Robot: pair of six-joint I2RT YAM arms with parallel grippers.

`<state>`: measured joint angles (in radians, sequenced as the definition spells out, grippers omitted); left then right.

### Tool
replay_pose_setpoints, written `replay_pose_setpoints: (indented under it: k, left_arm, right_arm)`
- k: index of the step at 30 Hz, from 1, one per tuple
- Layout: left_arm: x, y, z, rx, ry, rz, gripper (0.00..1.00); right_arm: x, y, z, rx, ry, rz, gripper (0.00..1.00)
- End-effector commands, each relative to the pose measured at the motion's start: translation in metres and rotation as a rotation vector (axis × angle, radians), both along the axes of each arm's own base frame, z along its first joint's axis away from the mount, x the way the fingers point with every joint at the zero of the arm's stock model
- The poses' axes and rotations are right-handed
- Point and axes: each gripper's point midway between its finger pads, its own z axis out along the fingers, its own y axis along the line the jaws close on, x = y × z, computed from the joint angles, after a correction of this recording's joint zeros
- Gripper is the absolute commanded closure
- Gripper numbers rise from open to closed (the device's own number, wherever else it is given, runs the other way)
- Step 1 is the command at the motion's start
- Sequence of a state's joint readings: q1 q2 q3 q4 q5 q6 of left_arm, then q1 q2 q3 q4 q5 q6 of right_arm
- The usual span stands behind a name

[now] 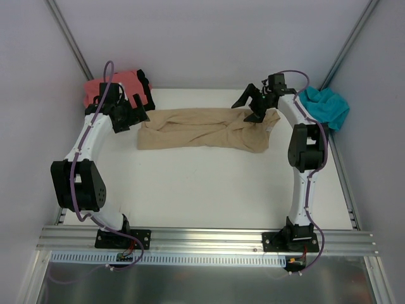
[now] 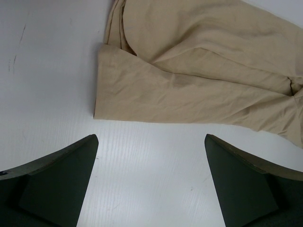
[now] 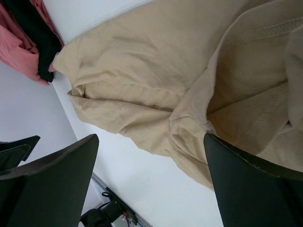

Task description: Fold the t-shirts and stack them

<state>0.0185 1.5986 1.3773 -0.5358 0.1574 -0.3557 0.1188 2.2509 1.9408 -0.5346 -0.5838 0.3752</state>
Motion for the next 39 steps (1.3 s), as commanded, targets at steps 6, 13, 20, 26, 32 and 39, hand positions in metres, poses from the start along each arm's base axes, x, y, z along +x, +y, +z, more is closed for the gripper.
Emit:
replay_pose_setpoints:
  k: [6, 13, 20, 26, 32, 39]
  left_arm:
    - [0.004, -0.008, 0.016, -0.013, -0.038, -0.024, 0.01]
    - [0.006, -0.006, 0.015, 0.002, -0.029, -0.027, 0.01]
    - [0.010, -0.005, 0.012, 0.002, -0.021, -0.024, 0.01]
    - [0.012, -0.006, 0.009, -0.009, -0.017, -0.021, 0.01]
    - [0.009, -0.006, 0.005, -0.004, -0.006, -0.018, 0.01]
    - [0.008, -0.003, 0.004, 0.009, -0.005, -0.015, 0.01]
  right_arm:
    - [0.007, -0.022, 0.003, -0.015, -0.016, -0.015, 0.00]
    - [0.010, -0.023, -0.011, -0.013, 0.012, -0.020, 0.01]
    - [0.008, -0.019, -0.016, 0.006, 0.030, -0.018, 0.00]
    - [0.021, -0.010, -0.006, 0.044, 0.013, -0.025, 0.01]
    - [0.037, 0.000, 0.006, 0.095, -0.004, -0.033, 0.00]
    - [0.037, 0.012, 0.001, 0.126, 0.019, -0.031, 0.00]
